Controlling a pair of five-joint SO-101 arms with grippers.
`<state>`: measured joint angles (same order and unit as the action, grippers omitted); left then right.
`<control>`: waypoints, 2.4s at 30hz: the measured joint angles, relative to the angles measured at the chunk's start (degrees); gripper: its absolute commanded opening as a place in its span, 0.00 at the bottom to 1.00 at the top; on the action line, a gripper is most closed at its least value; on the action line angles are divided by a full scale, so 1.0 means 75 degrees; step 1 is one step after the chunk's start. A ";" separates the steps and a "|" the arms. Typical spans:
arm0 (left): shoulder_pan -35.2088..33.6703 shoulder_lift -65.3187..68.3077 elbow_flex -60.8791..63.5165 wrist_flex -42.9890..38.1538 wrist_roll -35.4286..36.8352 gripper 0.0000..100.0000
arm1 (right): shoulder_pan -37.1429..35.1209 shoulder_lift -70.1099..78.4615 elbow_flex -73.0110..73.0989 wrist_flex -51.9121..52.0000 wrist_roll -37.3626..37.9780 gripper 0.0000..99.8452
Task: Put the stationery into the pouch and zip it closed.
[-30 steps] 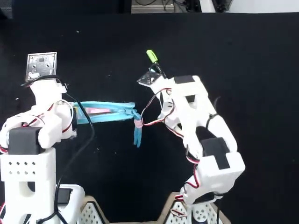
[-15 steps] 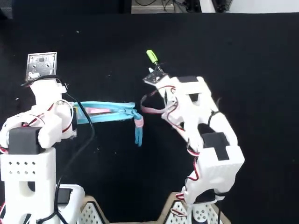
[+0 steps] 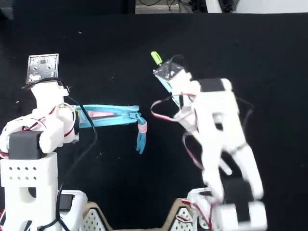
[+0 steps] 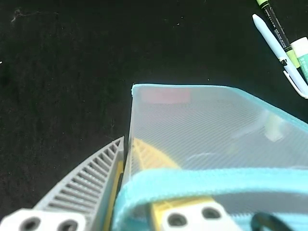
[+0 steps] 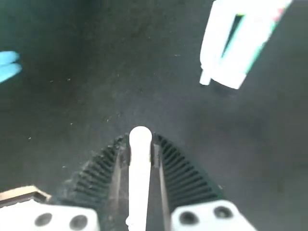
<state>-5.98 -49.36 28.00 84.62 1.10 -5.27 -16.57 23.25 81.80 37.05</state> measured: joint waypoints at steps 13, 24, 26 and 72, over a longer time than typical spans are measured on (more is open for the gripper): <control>0.0000 0.0000 0.0012 0.0000 0.0000 0.03 | -0.1219 -0.5626 0.0035 0.0305 -0.1184 0.01; 0.0000 0.0000 0.0188 -0.0199 0.0000 0.03 | -0.4114 -0.8252 -0.0141 -0.1817 -0.3540 0.01; 0.0000 0.0000 0.0188 -0.0199 0.0000 0.03 | -0.4595 -0.8252 -0.0141 -0.2227 -0.3681 0.01; 0.0000 0.0000 0.0188 -0.0223 0.0000 0.03 | -0.6482 -0.6623 0.3610 -0.6892 -0.3751 0.07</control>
<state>-5.98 -49.36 29.41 82.95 1.10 -53.89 -66.24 50.33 30.11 8.92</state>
